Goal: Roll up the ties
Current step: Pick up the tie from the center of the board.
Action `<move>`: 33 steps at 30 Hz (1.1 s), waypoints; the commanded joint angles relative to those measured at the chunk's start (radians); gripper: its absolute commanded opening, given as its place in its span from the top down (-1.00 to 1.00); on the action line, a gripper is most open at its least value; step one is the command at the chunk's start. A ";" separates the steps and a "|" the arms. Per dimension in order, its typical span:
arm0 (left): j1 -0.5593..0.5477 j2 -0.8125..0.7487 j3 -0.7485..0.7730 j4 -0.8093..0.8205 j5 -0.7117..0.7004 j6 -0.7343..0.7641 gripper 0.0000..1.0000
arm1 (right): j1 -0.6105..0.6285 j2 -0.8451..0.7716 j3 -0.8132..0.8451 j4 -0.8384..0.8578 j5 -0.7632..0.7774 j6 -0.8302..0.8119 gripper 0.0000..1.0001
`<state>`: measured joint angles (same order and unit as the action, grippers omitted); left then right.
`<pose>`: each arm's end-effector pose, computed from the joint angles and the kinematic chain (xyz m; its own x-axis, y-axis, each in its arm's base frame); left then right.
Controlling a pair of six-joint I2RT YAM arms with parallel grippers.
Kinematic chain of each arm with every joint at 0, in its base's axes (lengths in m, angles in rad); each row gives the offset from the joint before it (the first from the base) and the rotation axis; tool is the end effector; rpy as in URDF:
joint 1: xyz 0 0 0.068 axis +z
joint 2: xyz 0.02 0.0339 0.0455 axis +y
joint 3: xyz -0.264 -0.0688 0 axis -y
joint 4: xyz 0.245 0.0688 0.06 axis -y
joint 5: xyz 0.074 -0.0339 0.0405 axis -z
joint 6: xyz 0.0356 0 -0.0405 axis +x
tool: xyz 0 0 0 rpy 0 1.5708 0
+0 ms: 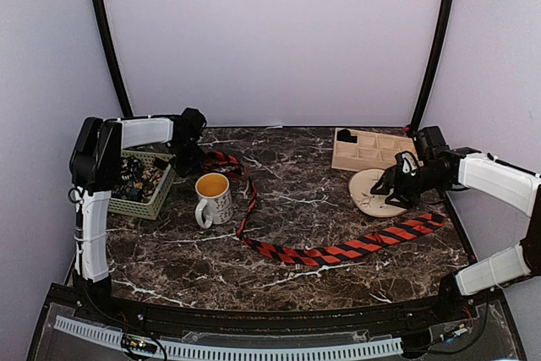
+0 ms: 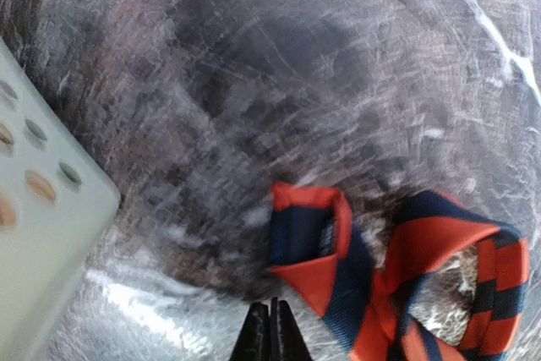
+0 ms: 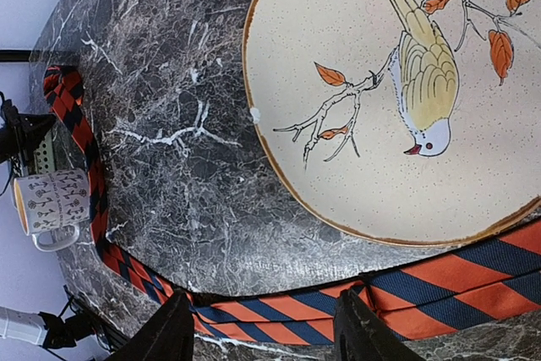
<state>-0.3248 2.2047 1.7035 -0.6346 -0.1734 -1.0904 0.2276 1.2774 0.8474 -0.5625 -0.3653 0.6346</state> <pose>0.4436 -0.1429 0.1622 -0.6148 -0.7147 -0.3335 -0.6488 0.6988 -0.3014 0.2407 0.0688 0.2288 -0.8947 0.3612 -0.2628 0.1607 0.8093 0.5650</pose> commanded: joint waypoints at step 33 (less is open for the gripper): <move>0.004 0.034 0.143 -0.127 -0.073 -0.089 -0.10 | 0.007 -0.053 -0.004 0.014 -0.009 0.030 -0.06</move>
<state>-0.3233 2.2051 1.7897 -0.6796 -0.2451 -1.1156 0.2283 1.2304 0.8501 -0.5652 -0.3775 0.6544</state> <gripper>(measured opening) 0.524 0.530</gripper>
